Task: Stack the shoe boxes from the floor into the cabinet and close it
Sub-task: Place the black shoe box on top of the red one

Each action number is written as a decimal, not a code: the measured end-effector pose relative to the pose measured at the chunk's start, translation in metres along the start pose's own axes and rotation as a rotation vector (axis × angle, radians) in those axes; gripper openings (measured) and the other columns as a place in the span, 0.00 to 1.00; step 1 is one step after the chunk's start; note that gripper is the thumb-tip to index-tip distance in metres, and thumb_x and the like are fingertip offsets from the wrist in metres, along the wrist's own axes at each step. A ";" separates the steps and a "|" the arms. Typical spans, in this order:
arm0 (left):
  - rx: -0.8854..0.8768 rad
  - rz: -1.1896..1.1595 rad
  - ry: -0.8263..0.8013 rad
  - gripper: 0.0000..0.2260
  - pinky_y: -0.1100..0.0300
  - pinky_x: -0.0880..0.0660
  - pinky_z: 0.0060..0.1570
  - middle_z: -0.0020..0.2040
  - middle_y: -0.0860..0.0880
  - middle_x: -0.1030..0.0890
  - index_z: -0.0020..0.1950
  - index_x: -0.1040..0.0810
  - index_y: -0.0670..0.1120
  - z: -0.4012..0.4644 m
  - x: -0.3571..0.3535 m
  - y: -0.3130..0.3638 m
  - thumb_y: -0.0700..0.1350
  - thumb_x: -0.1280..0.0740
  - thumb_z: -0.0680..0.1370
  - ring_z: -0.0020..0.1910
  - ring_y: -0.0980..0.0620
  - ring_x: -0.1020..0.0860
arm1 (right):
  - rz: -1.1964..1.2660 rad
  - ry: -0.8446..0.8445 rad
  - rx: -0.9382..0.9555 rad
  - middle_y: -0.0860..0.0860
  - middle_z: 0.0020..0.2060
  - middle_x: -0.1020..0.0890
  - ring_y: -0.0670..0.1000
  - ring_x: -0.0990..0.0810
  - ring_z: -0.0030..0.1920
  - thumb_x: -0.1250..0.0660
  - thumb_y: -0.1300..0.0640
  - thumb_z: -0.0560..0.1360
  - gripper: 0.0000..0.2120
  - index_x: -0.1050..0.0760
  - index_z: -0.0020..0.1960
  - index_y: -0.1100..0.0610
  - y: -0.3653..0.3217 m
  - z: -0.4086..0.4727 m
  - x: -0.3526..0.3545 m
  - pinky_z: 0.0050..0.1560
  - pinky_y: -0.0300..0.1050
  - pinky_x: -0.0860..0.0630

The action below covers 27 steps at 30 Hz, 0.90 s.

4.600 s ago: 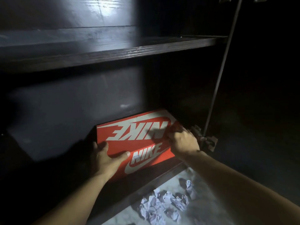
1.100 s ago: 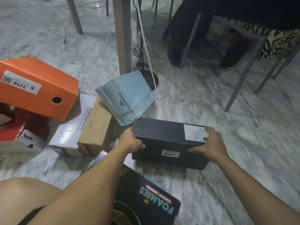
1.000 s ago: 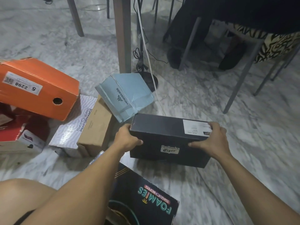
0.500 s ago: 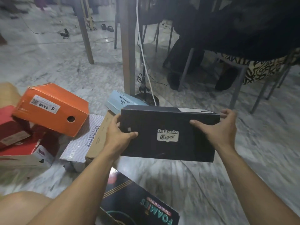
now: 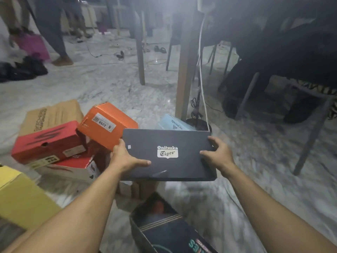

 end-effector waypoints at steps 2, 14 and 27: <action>0.084 0.068 -0.012 0.67 0.45 0.35 0.69 0.71 0.43 0.33 0.74 0.43 0.42 -0.001 0.004 -0.009 0.63 0.19 0.42 0.71 0.40 0.36 | -0.001 -0.110 -0.027 0.51 0.61 0.22 0.50 0.22 0.57 0.24 0.63 0.63 0.33 0.30 0.67 0.54 0.004 0.000 -0.023 0.60 0.47 0.25; 0.096 0.291 -0.216 0.74 0.47 0.41 0.73 0.77 0.50 0.66 0.75 0.72 0.52 -0.002 -0.012 -0.064 0.51 0.15 0.51 0.78 0.43 0.51 | -0.461 -0.459 0.184 0.45 0.78 0.58 0.51 0.46 0.77 0.21 0.30 0.43 0.69 0.47 0.78 0.43 0.030 -0.012 -0.063 0.74 0.53 0.38; -0.003 0.220 -0.098 0.64 0.50 0.28 0.63 0.69 0.45 0.38 0.79 0.54 0.53 -0.016 0.049 -0.029 0.49 0.16 0.53 0.68 0.42 0.34 | -0.271 -0.281 0.365 0.48 0.76 0.37 0.44 0.37 0.72 0.16 0.47 0.55 0.42 0.24 0.67 0.51 -0.014 -0.035 -0.033 0.68 0.39 0.38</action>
Point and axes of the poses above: each hand's wrist, its own z-axis towards the middle knuckle, its own x-axis out of the back of the hand, y = z × x, the point moved 2 cm from there along z, towards the middle knuckle
